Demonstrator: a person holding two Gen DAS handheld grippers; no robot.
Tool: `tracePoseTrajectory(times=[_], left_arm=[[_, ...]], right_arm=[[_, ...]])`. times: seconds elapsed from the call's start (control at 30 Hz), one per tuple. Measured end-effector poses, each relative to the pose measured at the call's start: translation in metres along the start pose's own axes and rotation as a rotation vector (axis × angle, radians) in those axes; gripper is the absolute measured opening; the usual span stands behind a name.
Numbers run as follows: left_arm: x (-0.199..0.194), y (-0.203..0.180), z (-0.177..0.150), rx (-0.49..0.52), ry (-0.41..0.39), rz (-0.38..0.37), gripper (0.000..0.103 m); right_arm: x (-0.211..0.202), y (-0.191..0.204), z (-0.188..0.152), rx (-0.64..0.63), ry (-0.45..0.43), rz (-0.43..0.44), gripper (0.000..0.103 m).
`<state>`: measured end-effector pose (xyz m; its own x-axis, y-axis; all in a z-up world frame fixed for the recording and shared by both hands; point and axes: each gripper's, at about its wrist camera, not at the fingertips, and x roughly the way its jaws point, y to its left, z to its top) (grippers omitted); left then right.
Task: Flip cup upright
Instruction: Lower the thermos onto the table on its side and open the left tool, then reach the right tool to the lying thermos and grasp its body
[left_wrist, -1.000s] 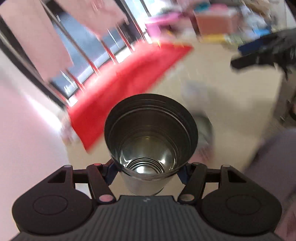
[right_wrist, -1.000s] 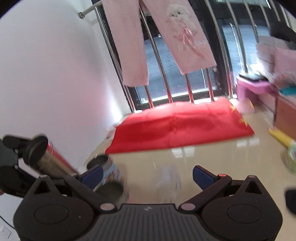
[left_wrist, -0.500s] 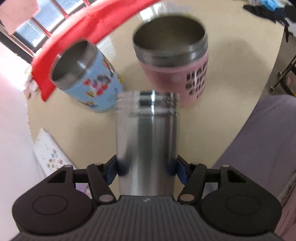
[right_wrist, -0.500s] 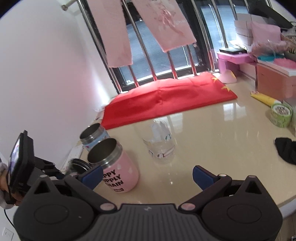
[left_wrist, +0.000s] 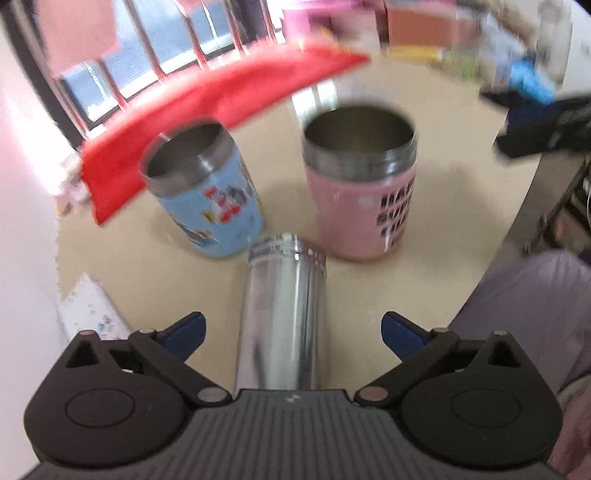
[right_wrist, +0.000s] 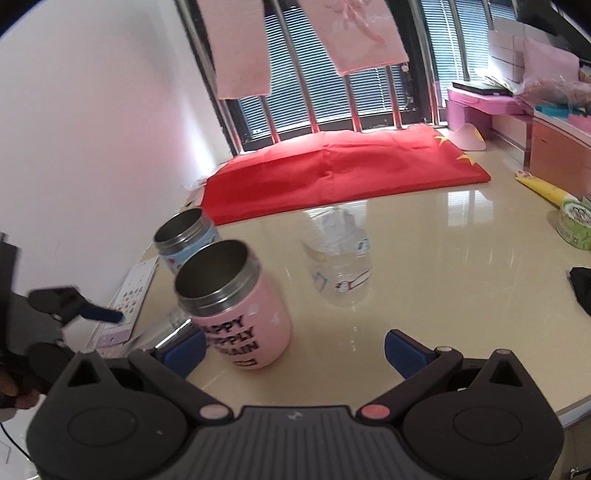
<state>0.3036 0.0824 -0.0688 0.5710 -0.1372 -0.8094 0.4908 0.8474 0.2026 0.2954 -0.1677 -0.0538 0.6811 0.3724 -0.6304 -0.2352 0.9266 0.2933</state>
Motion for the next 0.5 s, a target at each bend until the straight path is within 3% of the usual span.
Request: tracePoseTrajectory(times=[0.1, 0.23, 0.5], left_arm=[[-0.037, 0.004, -0.024, -0.081, -0.121, 0.04, 0.103], [-0.075, 0.004, -0.064, -0.199, -0.212, 0.098, 0.103], [-0.1, 0.02, -0.122, -0.357, -0.298, 0.164, 0.103]], right_arm=[[-0.006, 0.018, -0.007, -0.018, -0.004, 0.001, 0.103], [-0.009, 0.046, -0.018, -0.044, -0.005, 0.007, 0.103], [-0.005, 0.113, -0.043, -0.104, -0.013, 0.018, 0.103]])
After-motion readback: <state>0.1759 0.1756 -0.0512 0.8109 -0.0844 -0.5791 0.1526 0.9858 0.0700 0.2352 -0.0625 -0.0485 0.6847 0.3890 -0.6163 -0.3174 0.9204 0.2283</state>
